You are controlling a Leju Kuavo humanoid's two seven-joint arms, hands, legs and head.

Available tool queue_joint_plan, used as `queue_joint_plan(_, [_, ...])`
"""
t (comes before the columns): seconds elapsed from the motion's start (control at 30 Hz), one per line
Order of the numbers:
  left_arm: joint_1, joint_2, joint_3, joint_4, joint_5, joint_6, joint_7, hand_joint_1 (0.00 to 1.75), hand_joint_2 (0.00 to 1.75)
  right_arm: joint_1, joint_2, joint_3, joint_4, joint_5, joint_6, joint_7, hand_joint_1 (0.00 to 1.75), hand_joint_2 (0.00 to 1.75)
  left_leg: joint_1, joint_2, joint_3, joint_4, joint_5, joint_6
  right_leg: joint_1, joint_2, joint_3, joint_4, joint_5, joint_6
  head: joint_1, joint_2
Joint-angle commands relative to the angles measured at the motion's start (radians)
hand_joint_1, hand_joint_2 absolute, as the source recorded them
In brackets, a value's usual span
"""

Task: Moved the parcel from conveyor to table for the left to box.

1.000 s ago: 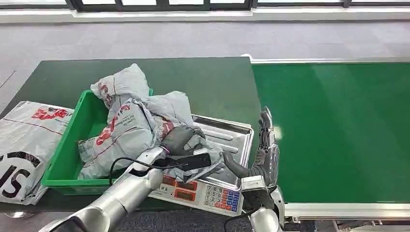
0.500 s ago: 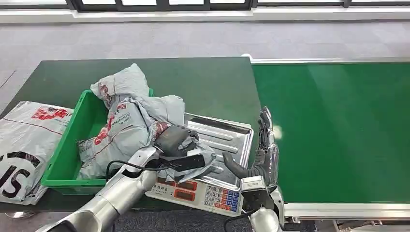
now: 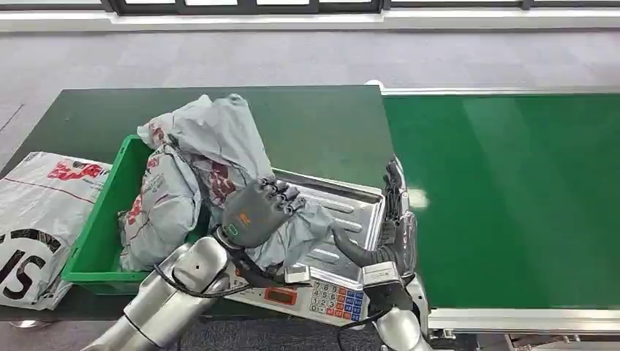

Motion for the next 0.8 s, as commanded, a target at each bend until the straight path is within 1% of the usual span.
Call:
queue_joint_plan(0.03, [-0.395, 0.181, -0.570, -0.048, -0.078, -0.039, 0.548, 1.75, 1.75, 0.006, -0.018, 0.018, 0.047, -0.004, -0.012, -0.008, 0.00, 1.75, 0.001, -0.002, -0.002, 0.001, 0.002, 0.000, 0.002, -0.005, -0.001, 0.000, 0.000, -0.001, 0.000, 0.000])
queue_joint_plan(0.07, [-0.465, 0.188, -0.667, -0.017, -0.078, -0.056, 0.654, 1.75, 1.75, 0.006, -0.019, 0.021, 0.050, -0.004, -0.013, -0.008, 0.00, 1.75, 0.001, -0.003, -0.001, 0.000, 0.002, 0.000, 0.001, -0.005, 0.001, -0.001, 0.001, -0.001, 0.000, 0.000])
queue_joint_plan(0.1, [-0.462, 0.186, -0.703, 0.012, -0.078, -0.044, 0.720, 1.75, 1.75, 0.006, -0.020, 0.023, 0.054, -0.006, -0.016, -0.012, 0.00, 1.75, 0.001, -0.005, -0.002, 0.001, 0.002, 0.000, 0.002, -0.008, 0.001, 0.000, 0.001, -0.001, -0.001, 0.000])
queue_joint_plan(0.13, [-0.464, 0.188, -0.697, 0.030, -0.078, -0.033, 0.728, 1.75, 1.75, 0.007, -0.020, 0.024, 0.055, -0.006, -0.018, -0.014, 0.00, 1.75, 0.002, -0.003, -0.002, -0.003, 0.005, 0.000, 0.003, -0.009, 0.002, -0.004, 0.003, -0.002, 0.000, 0.000])
queue_joint_plan(0.17, [-0.469, 0.191, -0.694, 0.042, -0.078, -0.034, 0.740, 1.75, 1.75, 0.007, -0.021, 0.026, 0.055, -0.007, -0.019, -0.015, 0.00, 1.75, 0.001, -0.001, 0.000, 0.000, 0.002, 0.000, 0.002, -0.005, 0.001, -0.001, 0.001, -0.001, -0.001, 0.000])
queue_joint_plan(0.23, [-0.434, 0.194, -0.645, 0.067, -0.078, -0.036, 0.734, 1.75, 1.75, -0.003, -0.022, 0.033, 0.060, -0.008, -0.021, -0.015, 0.00, 1.75, 0.000, 0.002, 0.001, -0.003, 0.003, 0.001, 0.001, -0.002, 0.002, -0.003, 0.003, -0.001, 0.000, 0.000])
queue_joint_plan(0.3, [-0.391, 0.182, -0.566, 0.106, -0.078, -0.027, 0.677, 1.75, 1.75, -0.021, -0.019, 0.037, 0.071, -0.013, -0.022, -0.011, 0.00, 1.75, 0.001, 0.005, 0.002, -0.002, 0.002, 0.000, 0.001, 0.000, 0.002, -0.003, 0.003, -0.001, 0.000, 0.000])
queue_joint_plan(0.33, [-0.365, 0.173, -0.529, 0.121, -0.078, -0.030, 0.650, 1.75, 1.75, -0.026, -0.019, 0.038, 0.073, -0.013, -0.022, -0.010, 0.00, 1.75, 0.001, 0.004, 0.000, -0.001, 0.002, 0.000, 0.001, 0.001, 0.000, -0.002, 0.003, -0.002, 0.000, 0.000])
queue_joint_plan(0.43, [-0.296, 0.126, -0.376, 0.211, -0.078, -0.010, 0.525, 1.75, 1.75, -0.032, -0.023, 0.044, 0.077, -0.018, -0.022, -0.005, 0.00, 1.75, 0.000, 0.004, 0.001, -0.001, 0.002, 0.001, 0.001, 0.001, 0.000, -0.001, 0.003, -0.001, 0.000, 0.000])
queue_joint_plan(0.47, [-0.282, 0.121, -0.351, 0.222, -0.078, -0.003, 0.509, 1.75, 1.75, -0.030, -0.025, 0.045, 0.077, -0.018, -0.022, -0.005, 0.00, 1.75, 0.000, 0.005, 0.001, -0.002, 0.003, 0.000, 0.001, 0.000, 0.001, -0.002, 0.003, -0.002, 0.000, 0.000])
queue_joint_plan(0.5, [-0.282, 0.121, -0.351, 0.222, -0.078, -0.003, 0.509, 1.75, 1.75, -0.030, -0.025, 0.045, 0.077, -0.018, -0.022, -0.005, 0.00, 1.75, 0.000, 0.004, 0.001, -0.003, 0.003, 0.001, 0.000, 0.000, 0.001, -0.002, 0.003, -0.001, 0.000, 0.000])
queue_joint_plan(0.53, [-0.231, 0.086, -0.233, 0.264, -0.078, 0.009, 0.415, 1.75, 1.75, -0.026, -0.027, 0.045, 0.073, -0.017, -0.022, 0.006, 0.00, 1.75, 0.000, 0.005, 0.001, -0.004, 0.004, 0.001, 0.001, 0.000, 0.001, -0.004, 0.004, -0.001, 0.000, 0.000])
queue_joint_plan(0.63, [-0.225, 0.078, -0.206, 0.291, -0.078, 0.018, 0.393, 1.75, 1.75, -0.022, -0.028, 0.047, 0.070, -0.017, -0.023, 0.005, 0.00, 1.75, 0.000, 0.003, -0.001, -0.001, 0.003, 0.001, 0.000, 0.000, -0.001, -0.001, 0.003, -0.001, 0.000, 0.000])
queue_joint_plan(0.67, [-0.184, 0.037, -0.094, 0.339, -0.078, -0.012, 0.313, 1.75, 1.75, -0.021, -0.030, 0.049, 0.068, -0.017, -0.023, 0.005, 0.00, 1.75, 0.000, 0.004, 0.000, -0.002, 0.003, 0.001, 0.001, 0.000, 0.000, -0.002, 0.003, -0.001, 0.000, 0.000])
queue_joint_plan(0.7, [-0.181, 0.034, -0.065, 0.360, -0.078, 0.009, 0.279, 1.75, 1.75, -0.022, -0.030, 0.050, 0.068, -0.018, -0.023, 0.005, 0.00, 1.75, 0.000, 0.003, -0.001, -0.001, 0.003, 0.001, 0.000, 0.000, -0.001, -0.001, 0.003, -0.001, 0.000, 0.000])
queue_joint_plan(0.73, [-0.161, -0.009, 0.046, 0.435, -0.078, -0.011, 0.208, 1.75, 1.75, -0.024, -0.036, 0.055, 0.071, -0.018, -0.024, 0.005, 0.00, 1.75, 0.000, 0.003, 0.000, -0.002, 0.003, 0.001, 0.000, 0.000, 0.000, -0.002, 0.003, -0.001, 0.000, 0.000])
queue_joint_plan(0.8, [-0.167, -0.049, 0.180, 0.555, -0.069, 0.013, 0.136, 1.75, 1.75, -0.025, -0.045, 0.060, 0.079, -0.030, -0.030, 0.004, 0.00, 1.75, 0.000, 0.004, 0.001, -0.002, 0.003, 0.001, 0.000, 0.001, 0.000, -0.002, 0.003, -0.001, 0.000, 0.000])
